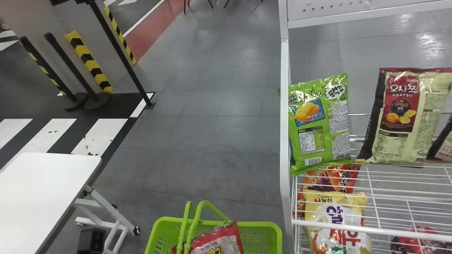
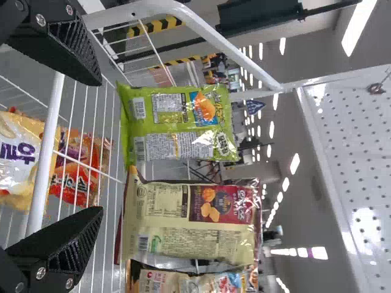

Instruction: Hold basket handle with left hand then pick Jagalchi snack with right hand and place into basket

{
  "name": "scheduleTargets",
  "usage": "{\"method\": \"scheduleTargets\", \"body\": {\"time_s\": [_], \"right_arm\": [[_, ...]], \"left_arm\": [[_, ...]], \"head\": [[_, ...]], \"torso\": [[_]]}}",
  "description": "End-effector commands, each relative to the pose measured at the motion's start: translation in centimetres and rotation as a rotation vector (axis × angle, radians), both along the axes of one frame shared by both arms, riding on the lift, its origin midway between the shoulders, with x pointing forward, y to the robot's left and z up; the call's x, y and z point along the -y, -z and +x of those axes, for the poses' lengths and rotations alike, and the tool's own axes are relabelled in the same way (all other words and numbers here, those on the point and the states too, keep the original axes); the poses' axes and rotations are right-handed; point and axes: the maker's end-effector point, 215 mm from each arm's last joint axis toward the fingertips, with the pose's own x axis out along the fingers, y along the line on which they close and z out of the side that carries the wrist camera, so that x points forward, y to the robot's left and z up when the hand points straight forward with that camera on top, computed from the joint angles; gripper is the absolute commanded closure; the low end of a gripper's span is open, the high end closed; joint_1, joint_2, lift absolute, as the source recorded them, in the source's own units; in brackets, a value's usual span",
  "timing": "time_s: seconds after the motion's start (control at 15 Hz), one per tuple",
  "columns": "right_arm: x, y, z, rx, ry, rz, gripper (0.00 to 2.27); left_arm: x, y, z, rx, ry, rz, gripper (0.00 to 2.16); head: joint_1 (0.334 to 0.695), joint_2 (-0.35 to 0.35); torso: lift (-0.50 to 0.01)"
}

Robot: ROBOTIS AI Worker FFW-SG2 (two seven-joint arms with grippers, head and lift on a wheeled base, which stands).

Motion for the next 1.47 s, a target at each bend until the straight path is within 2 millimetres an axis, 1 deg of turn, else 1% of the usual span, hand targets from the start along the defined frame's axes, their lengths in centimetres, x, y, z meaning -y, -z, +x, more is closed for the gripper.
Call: {"method": "scheduleTargets", "body": {"time_s": [0.0,0.13,0.2,0.27,0.33,0.4,0.53,0.6,0.67,0.8,0.93,1.13,1.4], "right_arm": [[1.9,1.2,-2.0,0.059,0.048,-0.031,0.08],[3.7,0.8,-3.5,0.130,0.089,-0.052,0.08],[4.5,1.2,-3.9,0.131,0.108,-0.056,0.08],[5.4,1.8,-4.2,0.121,0.124,-0.060,0.08],[6.1,2.0,-4.3,0.120,0.138,-0.063,0.08],[6.6,2.0,-4.3,0.118,0.145,-0.066,0.08],[7.4,2.4,-4.2,0.104,0.161,-0.068,0.08],[7.9,2.7,-4.1,0.094,0.170,-0.067,0.08],[8.2,2.7,-4.0,0.089,0.173,-0.068,0.08],[8.4,3.4,-3.9,0.058,0.174,-0.064,0.08],[8.7,4.0,-3.7,0.030,0.177,-0.062,0.08],[8.7,3.8,-3.4,0.025,0.176,-0.060,0.09],[8.7,3.9,-3.4,0.022,0.175,-0.058,0.09]], "left_arm": [[0.1,0.0,0.0,0.002,0.004,-0.002,2.15],[0.3,0.1,0.0,-0.001,0.007,-0.002,2.15],[0.5,0.3,-0.1,-0.004,0.008,-0.004,2.15],[0.6,0.4,-0.1,-0.005,0.009,-0.004,2.15],[0.6,0.4,-0.1,-0.005,0.009,-0.004,2.15],[0.7,0.5,-0.2,-0.007,0.009,0.000,2.15],[1.0,0.7,-0.5,-0.018,0.010,-0.003,2.15],[1.2,0.7,-0.6,-0.021,0.013,-0.005,2.15],[1.3,0.7,-0.6,-0.021,0.014,-0.004,2.15],[1.3,0.7,-0.7,-0.025,0.015,-0.002,2.15],[1.3,0.8,-0.7,-0.026,0.014,-0.003,2.15],[1.3,0.8,-0.8,-0.030,0.014,-0.005,2.15],[1.4,0.8,-0.9,-0.031,0.014,-0.006,2.15]], "head": [[0.695,0.350],[0.695,0.341],[0.695,0.328],[0.695,0.299],[0.695,0.299],[0.695,0.266],[0.695,0.239],[0.695,0.214],[0.695,0.199],[0.695,0.177],[0.695,0.167],[0.695,0.153],[0.695,0.151]], "torso": [[-0.009],[-0.009],[-0.009],[-0.009],[-0.009],[-0.009],[-0.009],[-0.009],[-0.009],[-0.009],[-0.009],[-0.009],[-0.009]]}}
